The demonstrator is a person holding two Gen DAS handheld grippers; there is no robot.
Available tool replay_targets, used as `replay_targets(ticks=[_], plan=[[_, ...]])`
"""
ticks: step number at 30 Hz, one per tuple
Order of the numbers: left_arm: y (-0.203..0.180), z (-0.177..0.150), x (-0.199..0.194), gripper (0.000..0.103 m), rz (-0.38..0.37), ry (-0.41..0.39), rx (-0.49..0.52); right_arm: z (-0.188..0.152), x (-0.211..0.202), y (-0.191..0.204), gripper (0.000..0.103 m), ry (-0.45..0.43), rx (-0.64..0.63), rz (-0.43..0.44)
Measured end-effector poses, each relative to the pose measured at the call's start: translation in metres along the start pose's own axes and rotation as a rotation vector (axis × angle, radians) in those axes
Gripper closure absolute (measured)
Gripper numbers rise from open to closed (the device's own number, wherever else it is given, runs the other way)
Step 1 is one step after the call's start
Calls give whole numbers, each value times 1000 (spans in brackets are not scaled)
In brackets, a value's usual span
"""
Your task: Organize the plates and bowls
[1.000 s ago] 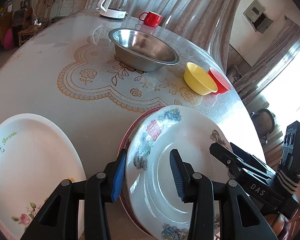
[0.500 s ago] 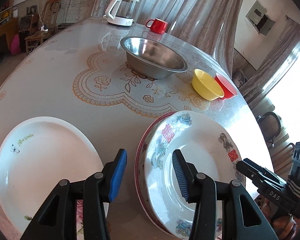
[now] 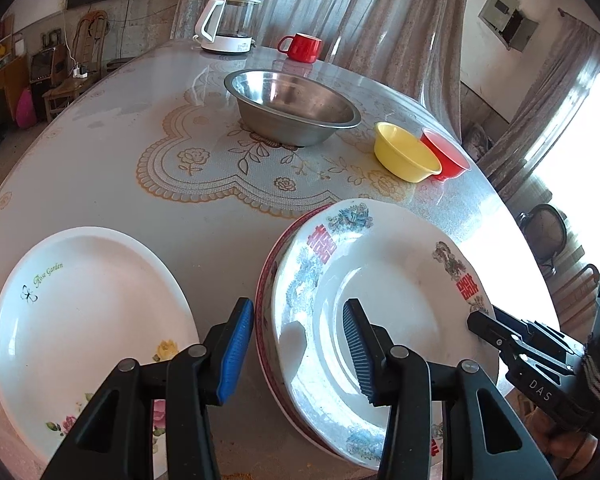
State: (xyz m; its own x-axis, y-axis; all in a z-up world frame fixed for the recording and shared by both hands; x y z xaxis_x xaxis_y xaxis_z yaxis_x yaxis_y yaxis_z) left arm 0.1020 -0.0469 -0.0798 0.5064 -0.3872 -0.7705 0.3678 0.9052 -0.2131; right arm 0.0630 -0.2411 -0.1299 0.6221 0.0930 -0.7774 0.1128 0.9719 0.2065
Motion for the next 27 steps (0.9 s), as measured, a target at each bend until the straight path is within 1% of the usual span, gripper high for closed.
replay_targets(ticks=[4,9,15,17,19,20,26,27], plan=[[1,0,1,57,-2,2,-4,2,1,0,76,-13,-14,-14],[0,0,1,57,1,2,0,4,2,6,76,-49,-74,-61],[1,1,1,57,-1,-4,-3,7,4,11,75,-71,-118,-89],[1,1,0,57,11,-14,7,9,5,10,75,-70,-100,-87],[2,2,-2,57,32,-29,21,10,7,7,71,-57,-75,-77],[2,2,-2,57,38,-32,24,10,7,7,71,-57,-68,-72],[6,1,-4,54,50,-41,18,9,7,5,65,-41,-36,-61],[7,1,-4,53,47,-39,14,9,6,6,62,-42,-39,-59]])
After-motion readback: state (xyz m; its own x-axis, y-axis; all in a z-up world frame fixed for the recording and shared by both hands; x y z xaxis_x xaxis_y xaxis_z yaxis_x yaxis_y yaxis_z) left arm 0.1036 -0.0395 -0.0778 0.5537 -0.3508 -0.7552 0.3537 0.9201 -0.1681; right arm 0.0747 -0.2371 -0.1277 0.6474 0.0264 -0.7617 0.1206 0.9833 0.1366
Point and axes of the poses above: each gripper's, at about its wrist camera, not at the fingertips, and x roughly the way its jaws point, y to its left, z to its top, the point moved 8 cm from there along x, roughly the way its jaws point, and after that the axes turned 9 degrees about x, right-handed, at the moved point
